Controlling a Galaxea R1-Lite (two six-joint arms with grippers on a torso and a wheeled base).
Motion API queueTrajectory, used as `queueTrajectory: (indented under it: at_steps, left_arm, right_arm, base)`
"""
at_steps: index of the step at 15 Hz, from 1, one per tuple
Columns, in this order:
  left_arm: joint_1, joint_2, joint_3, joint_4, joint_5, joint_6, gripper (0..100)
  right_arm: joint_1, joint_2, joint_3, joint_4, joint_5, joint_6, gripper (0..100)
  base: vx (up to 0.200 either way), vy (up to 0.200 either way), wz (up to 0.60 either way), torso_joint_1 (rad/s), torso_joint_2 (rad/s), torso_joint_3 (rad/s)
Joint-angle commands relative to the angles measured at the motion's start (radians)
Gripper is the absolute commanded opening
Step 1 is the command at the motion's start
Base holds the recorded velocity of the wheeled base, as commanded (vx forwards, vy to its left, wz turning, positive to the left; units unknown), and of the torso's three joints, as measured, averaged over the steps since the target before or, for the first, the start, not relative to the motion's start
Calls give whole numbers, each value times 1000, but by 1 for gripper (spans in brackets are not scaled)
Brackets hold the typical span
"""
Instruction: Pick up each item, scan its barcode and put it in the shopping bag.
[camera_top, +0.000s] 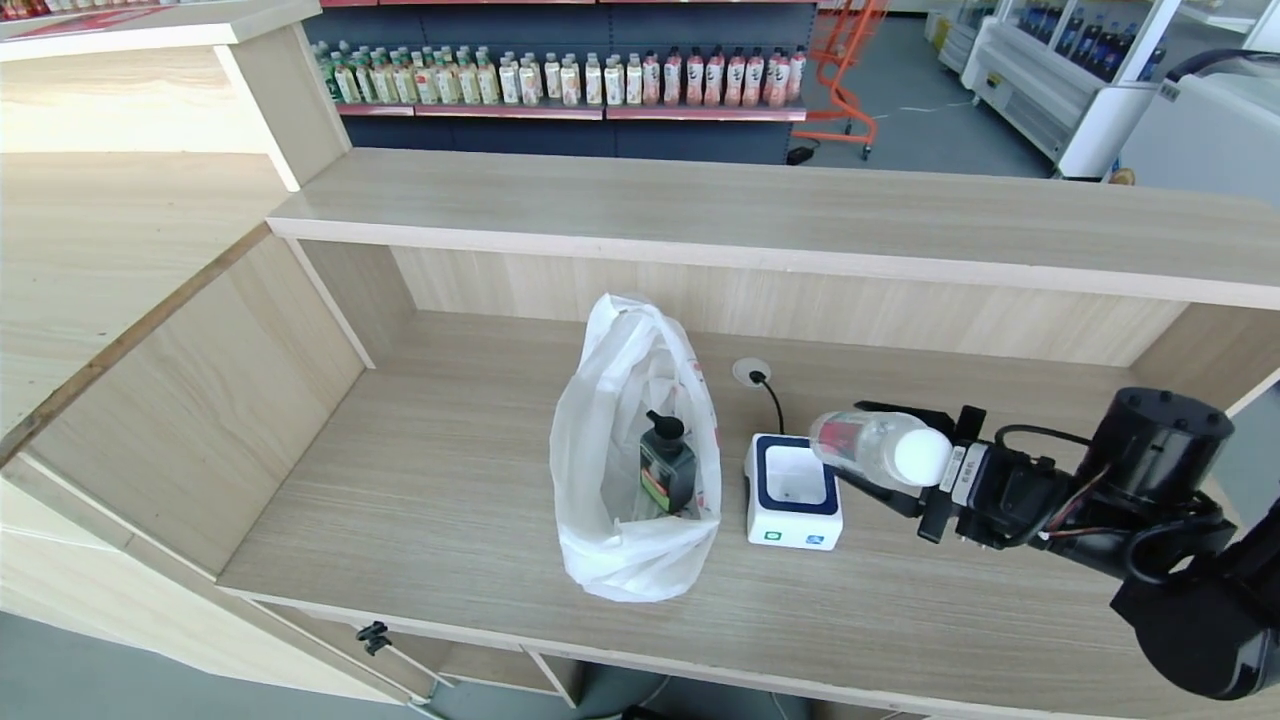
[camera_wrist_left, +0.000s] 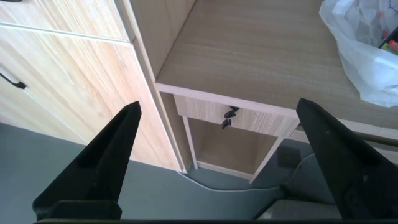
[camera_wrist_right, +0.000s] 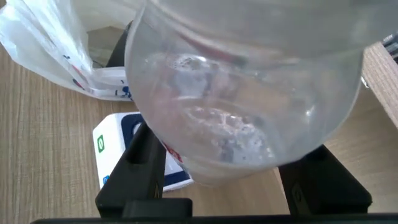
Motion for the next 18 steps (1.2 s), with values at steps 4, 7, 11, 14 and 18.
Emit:
queueTrajectory:
  at_steps: [4, 7, 11, 14, 18]
  left_arm:
    - [0, 0, 0, 0, 0, 0, 100]
    - [0, 0, 0, 0, 0, 0, 100]
    - [0, 0, 0, 0, 0, 0, 100]
    - [0, 0, 0, 0, 0, 0, 100]
    - [0, 0, 0, 0, 0, 0, 100]
  right_arm:
    - [4, 131, -19, -51, 23, -1, 0]
    - [4, 171, -53, -53, 23, -3, 0]
    - [7, 222, -110, -53, 25, -3, 0]
    - [6, 231, -124, -53, 25, -3, 0]
    - [7, 242, -127, -53, 25, -3, 0]
  base:
    - [0, 0, 0, 0, 0, 0]
    - [0, 0, 0, 0, 0, 0]
    - [0, 0, 0, 0, 0, 0]
    - [0, 0, 0, 0, 0, 0]
    - [0, 0, 0, 0, 0, 0]
